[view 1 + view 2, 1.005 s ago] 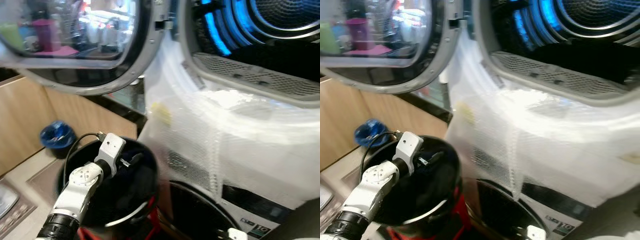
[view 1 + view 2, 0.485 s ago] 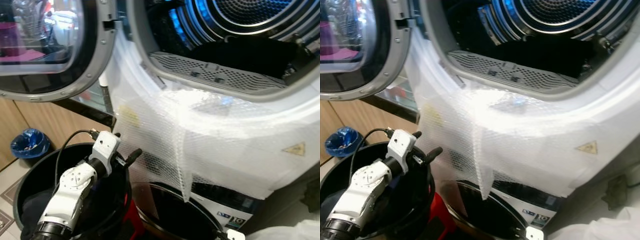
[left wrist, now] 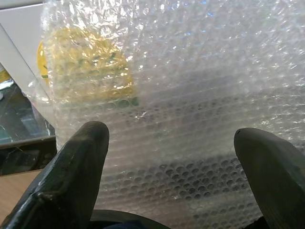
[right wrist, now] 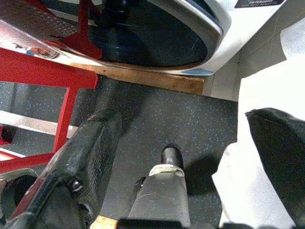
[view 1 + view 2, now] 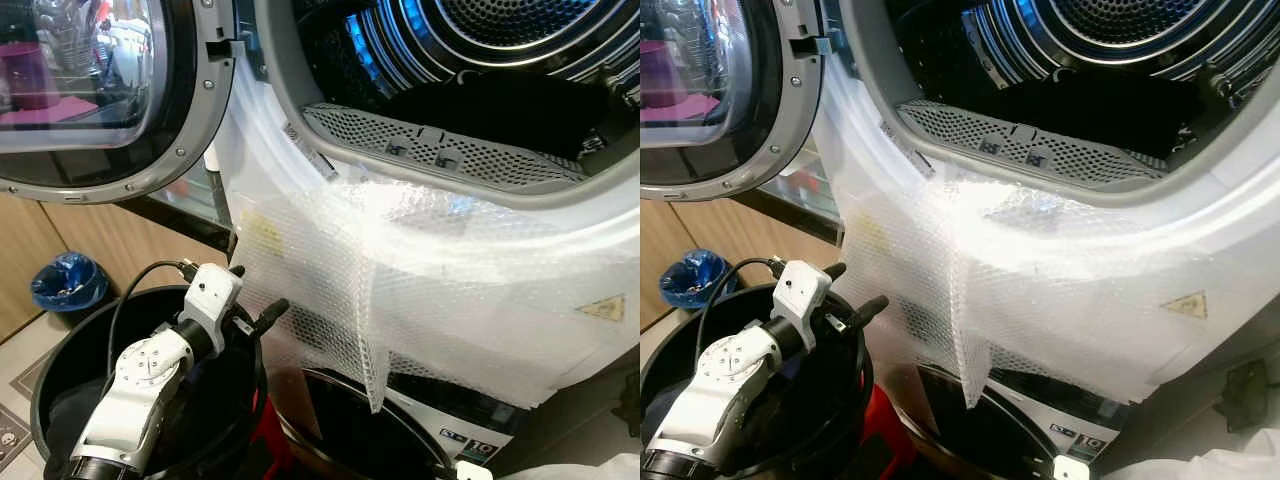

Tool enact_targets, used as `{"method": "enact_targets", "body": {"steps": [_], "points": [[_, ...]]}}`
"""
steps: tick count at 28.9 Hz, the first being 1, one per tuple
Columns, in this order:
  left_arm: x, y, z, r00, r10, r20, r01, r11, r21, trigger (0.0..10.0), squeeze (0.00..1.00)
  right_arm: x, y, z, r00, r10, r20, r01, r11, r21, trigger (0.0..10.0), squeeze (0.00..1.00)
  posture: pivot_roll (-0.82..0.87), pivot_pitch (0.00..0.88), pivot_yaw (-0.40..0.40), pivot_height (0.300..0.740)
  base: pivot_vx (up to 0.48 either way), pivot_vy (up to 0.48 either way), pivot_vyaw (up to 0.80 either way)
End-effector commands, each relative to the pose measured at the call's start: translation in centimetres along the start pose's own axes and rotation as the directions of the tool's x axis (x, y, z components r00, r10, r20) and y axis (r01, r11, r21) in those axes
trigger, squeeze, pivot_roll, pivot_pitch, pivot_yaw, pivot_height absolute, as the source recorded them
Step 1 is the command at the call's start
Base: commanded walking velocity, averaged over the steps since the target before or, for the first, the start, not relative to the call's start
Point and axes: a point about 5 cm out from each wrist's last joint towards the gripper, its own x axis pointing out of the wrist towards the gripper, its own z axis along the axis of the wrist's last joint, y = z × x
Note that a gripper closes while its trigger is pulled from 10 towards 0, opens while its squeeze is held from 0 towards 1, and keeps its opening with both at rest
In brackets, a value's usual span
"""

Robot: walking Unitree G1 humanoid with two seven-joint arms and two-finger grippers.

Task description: Clothes washing

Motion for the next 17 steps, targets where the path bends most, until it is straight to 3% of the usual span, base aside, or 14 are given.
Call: {"method": "enact_targets", "body": {"steps": [1,17], "points": [[-0.3,-0.2,0.1,1.0,-0.007,-0.002,0.007,1.0,-0.014,10.0,0.0,0.0,0.0,-0.2,1.0,-0.004,-0.008,0.004,1.0,0.005,10.0,0.0,0.02,0.056,-0.024,0.74,0.0,0.0,0.0],[-1.4,0.4,0.0,0.995,-0.071,-0.071,0.074,0.996,0.043,10.0,0.0,-0.1,-0.2,-0.6,1.0,-0.002,-0.019,0.002,1.0,-0.007,10.0,0.0,0.01,0.02,-0.018,0.74,0.0,0.0,0.0]]}}
